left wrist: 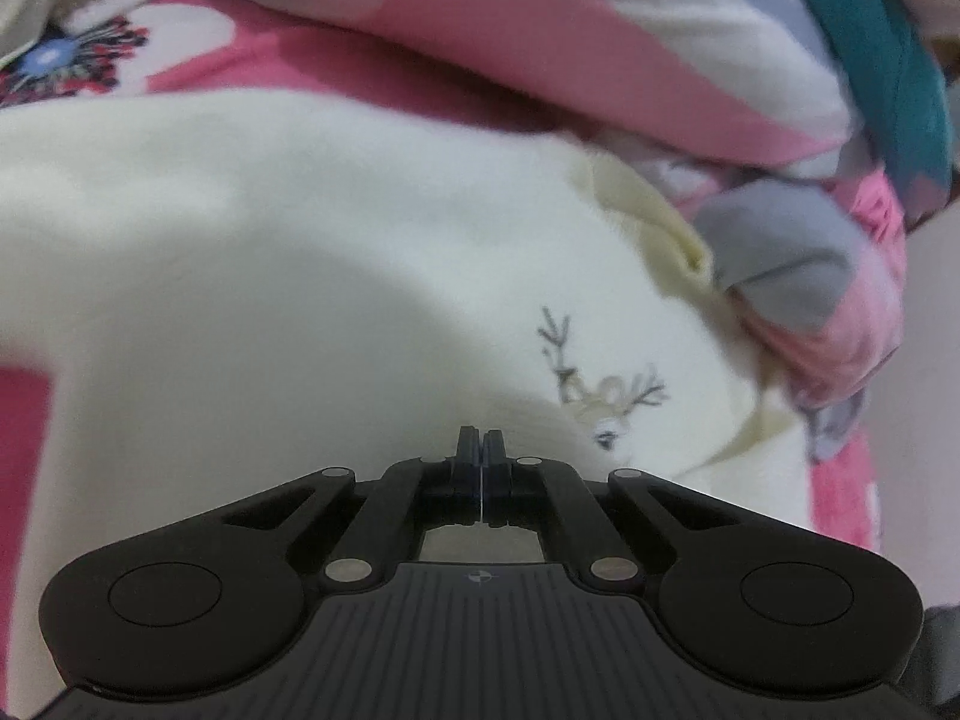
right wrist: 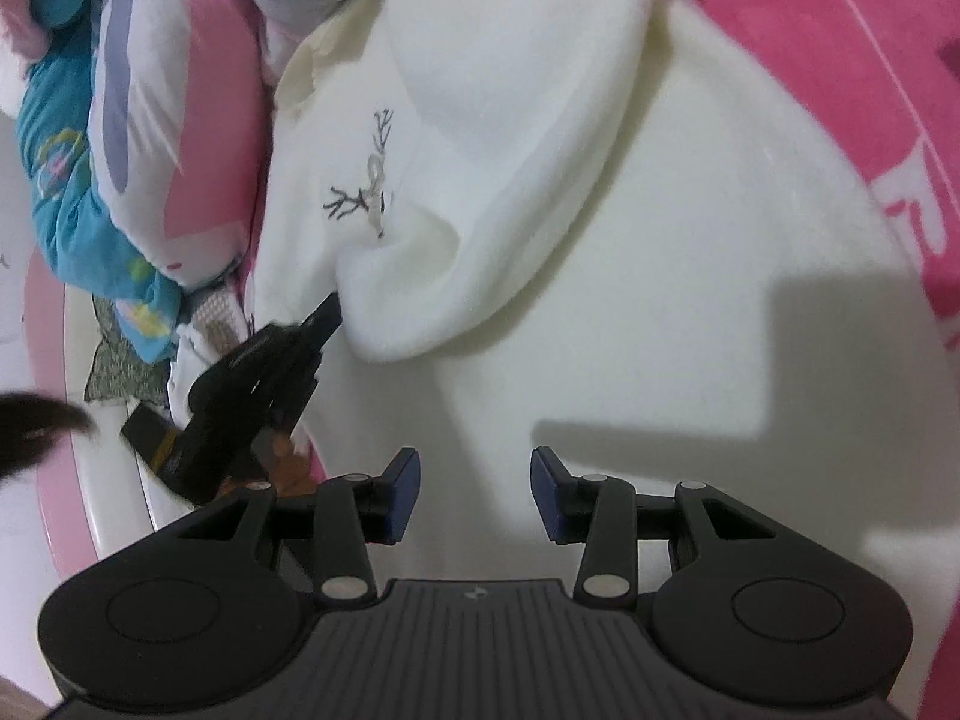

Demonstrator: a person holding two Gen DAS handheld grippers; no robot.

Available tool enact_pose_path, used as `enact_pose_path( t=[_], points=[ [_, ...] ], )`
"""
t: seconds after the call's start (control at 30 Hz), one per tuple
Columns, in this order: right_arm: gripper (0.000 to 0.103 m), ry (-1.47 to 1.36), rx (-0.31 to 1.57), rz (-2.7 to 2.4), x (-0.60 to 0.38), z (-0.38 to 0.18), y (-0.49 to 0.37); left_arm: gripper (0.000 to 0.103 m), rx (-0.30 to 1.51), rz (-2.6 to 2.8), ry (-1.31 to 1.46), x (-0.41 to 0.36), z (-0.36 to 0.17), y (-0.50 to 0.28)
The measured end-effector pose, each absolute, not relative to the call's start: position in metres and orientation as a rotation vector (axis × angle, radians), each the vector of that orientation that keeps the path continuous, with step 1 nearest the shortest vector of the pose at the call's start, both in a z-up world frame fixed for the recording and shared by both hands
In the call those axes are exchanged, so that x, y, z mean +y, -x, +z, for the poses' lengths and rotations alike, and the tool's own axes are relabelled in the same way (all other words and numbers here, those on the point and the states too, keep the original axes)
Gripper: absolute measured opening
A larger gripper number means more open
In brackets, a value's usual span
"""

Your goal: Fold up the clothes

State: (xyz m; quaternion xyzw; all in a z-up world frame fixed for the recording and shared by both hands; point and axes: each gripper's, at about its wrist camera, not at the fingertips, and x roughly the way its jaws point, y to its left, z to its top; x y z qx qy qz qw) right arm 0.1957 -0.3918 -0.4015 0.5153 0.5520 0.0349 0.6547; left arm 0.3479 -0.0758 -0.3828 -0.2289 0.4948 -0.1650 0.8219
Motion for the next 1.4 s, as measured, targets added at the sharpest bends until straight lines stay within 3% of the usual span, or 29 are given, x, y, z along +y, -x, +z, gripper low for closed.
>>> enact_pose_path(
  t=[0.27,0.6,0.63,0.7,0.87,1.1,1.3,1.4],
  points=[
    [0.044,-1.094,1.277,0.094,-0.386,-0.398,-0.208,0.0,1.111,-0.285,0.778,-0.021,-0.33,-0.302],
    [0.044,-0.858,1.272,0.101,-0.363,-0.385,-0.227,0.0,1.281,-0.128,0.467,-0.005,-0.364,-0.266],
    [0.044,-0.828,1.266,0.103,-0.361,-0.382,-0.228,0.005,1.274,-0.143,0.46,-0.006,-0.362,-0.265],
    [0.044,-0.768,1.253,0.106,-0.355,-0.377,-0.232,0.029,1.261,-0.174,0.443,-0.009,-0.358,-0.263],
    [0.044,-0.626,1.225,0.112,-0.34,-0.37,-0.245,0.049,1.272,-0.258,0.386,-0.032,-0.361,-0.268],
    [0.043,-0.493,1.232,0.1,-0.316,-0.386,-0.275,0.053,1.169,-0.297,0.258,-0.06,-0.359,-0.265],
    [0.043,-0.698,1.247,0.043,-0.33,-0.395,-0.26,0.056,1.022,-0.367,0.085,-0.087,-0.36,-0.274],
    [0.043,-0.851,1.249,-0.016,-0.343,-0.402,-0.248,0.057,1.037,-0.436,0.061,-0.101,-0.37,-0.29]
  ],
)
